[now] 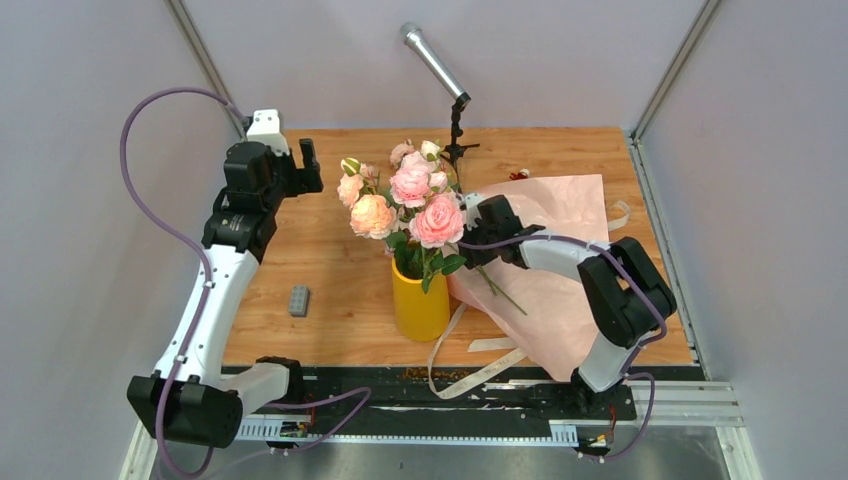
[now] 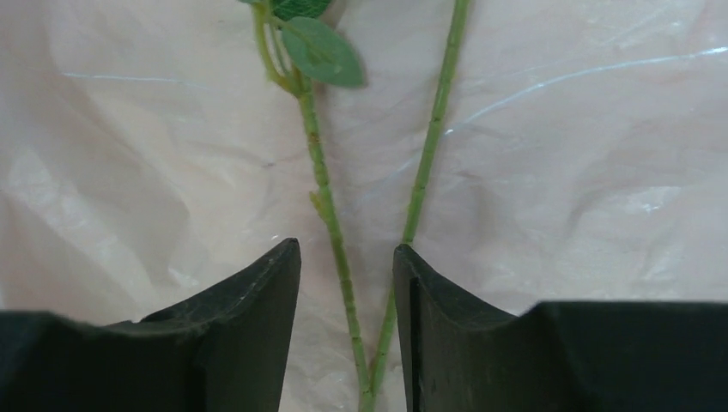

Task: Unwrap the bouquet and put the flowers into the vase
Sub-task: Pick up the fake flower from the wrapping paper.

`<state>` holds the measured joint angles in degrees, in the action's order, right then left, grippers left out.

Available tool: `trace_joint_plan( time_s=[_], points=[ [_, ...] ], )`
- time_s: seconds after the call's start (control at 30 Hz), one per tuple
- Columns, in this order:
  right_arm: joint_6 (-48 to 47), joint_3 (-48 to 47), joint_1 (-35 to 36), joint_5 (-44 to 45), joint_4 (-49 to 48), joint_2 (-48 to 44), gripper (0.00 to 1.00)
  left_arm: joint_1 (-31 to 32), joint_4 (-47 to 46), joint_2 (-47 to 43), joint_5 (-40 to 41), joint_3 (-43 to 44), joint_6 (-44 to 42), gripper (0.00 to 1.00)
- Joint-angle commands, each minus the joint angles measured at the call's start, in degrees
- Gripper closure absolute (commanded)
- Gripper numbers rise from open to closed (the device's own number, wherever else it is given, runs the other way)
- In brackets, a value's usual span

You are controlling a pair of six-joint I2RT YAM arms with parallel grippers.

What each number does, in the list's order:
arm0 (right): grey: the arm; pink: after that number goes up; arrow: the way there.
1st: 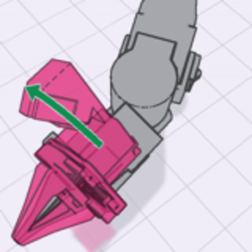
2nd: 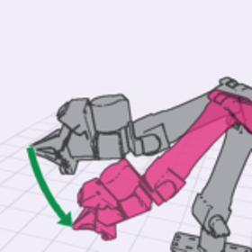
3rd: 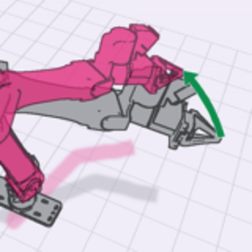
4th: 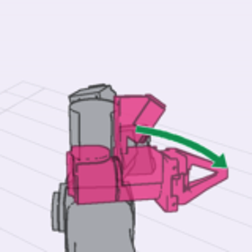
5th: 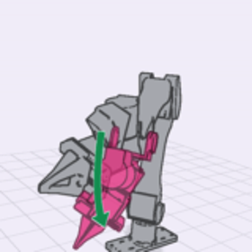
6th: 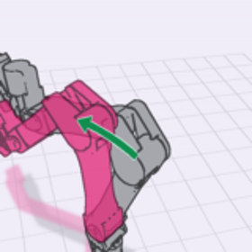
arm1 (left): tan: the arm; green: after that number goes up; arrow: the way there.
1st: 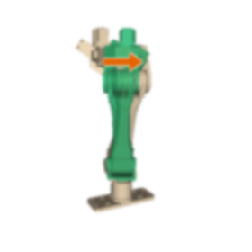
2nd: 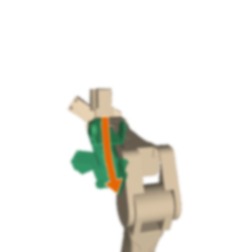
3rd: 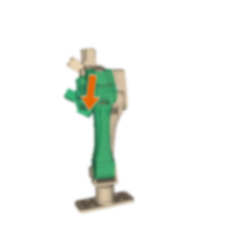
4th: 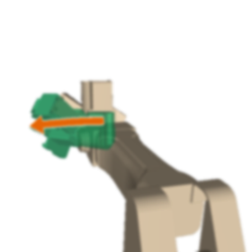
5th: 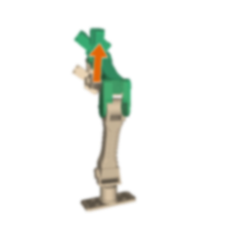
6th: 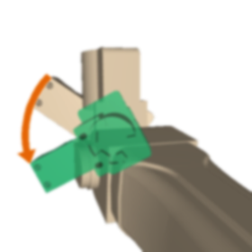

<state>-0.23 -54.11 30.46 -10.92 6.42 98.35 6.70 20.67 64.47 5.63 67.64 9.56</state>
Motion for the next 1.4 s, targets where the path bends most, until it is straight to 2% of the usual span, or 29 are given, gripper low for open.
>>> trace_joint_plan(
  time_s=[0.0,0.1,0.23,0.27,0.67,0.87,1.03,1.27,1.37],
  points=[
    [1.1,-2.1,-0.2,9.3,-0.7,1.2,0.64,-0.6,0.3,-1.9,1.3,-0.6,-2.3,0.00],
    [3.9,-1.3,-0.3,15.3,-0.2,0.1,0.83,-0.9,0.4,-2.4,1.3,-1.3,-2.4,0.00],
    [7.4,0.4,-0.7,19.7,0.0,-3.3,0.99,-1.1,0.3,-3.3,0.9,-2.3,-2.4,0.00],
    [8.5,0.9,-0.7,20.4,0.0,-4.4,1.00,-1.2,0.3,-3.4,0.8,-2.7,-2.4,0.00],
    [10.8,6.3,-5.4,21.3,-1.5,-12.4,1.00,-1.9,0.5,-6.4,-0.4,-4.8,-2.5,0.00],
    [8.2,10.8,-7.1,8.7,-9.3,-18.2,1.00,-2.1,0.8,-7.9,-0.8,-5.0,-2.1,0.00],
    [9.8,14.9,-8.4,-3.1,-17.7,-23.7,1.00,-2.1,1.3,-9.4,-1.0,-5.7,-1.7,0.00],
    [17.1,18.3,-10.3,-8.7,-25.5,-27.9,1.00,-2.1,2.4,-11.5,-0.5,-6.2,-1.7,0.00],
    [19.2,17.9,-10.6,-8.5,-24.7,-28.4,1.00,-2.1,2.7,-12.3,-0.5,-6.2,-1.6,0.00]
  ],
)
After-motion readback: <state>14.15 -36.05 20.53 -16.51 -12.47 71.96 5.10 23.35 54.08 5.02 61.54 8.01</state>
